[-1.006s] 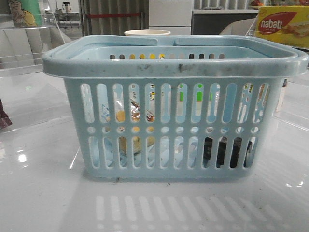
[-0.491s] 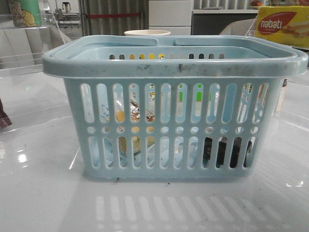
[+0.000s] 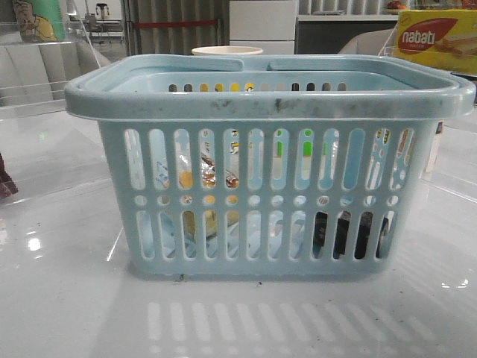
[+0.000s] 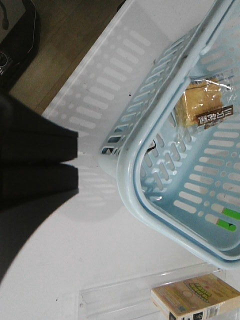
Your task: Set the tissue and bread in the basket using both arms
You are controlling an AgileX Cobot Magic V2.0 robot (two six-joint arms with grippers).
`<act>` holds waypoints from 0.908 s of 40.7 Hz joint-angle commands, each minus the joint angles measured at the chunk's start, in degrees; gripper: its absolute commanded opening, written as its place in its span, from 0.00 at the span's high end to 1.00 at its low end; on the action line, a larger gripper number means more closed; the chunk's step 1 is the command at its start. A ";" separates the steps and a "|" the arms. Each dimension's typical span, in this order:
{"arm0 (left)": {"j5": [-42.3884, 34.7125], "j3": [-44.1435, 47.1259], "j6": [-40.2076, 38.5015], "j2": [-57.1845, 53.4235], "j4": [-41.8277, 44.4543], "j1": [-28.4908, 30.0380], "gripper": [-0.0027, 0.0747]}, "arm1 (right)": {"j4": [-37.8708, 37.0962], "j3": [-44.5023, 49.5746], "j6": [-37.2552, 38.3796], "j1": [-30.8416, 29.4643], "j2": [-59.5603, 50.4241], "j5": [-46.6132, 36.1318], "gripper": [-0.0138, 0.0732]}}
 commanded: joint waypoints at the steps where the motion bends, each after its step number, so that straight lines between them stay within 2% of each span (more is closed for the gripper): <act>1: -5.12 -0.03 0.10 -1.05 -0.44 -0.60 0.85 | -0.57 -1.45 -0.56 0.01 -0.13 -3.47 0.78; 8: -5.03 -0.03 5.86 -1.05 -5.36 -0.60 0.85 | -0.57 -1.45 -0.56 0.01 -0.13 -3.47 0.78; 37: -4.50 -0.03 0.52 -1.05 -1.70 -3.47 0.85 | -0.57 -1.45 -0.56 0.01 -0.13 -3.47 0.78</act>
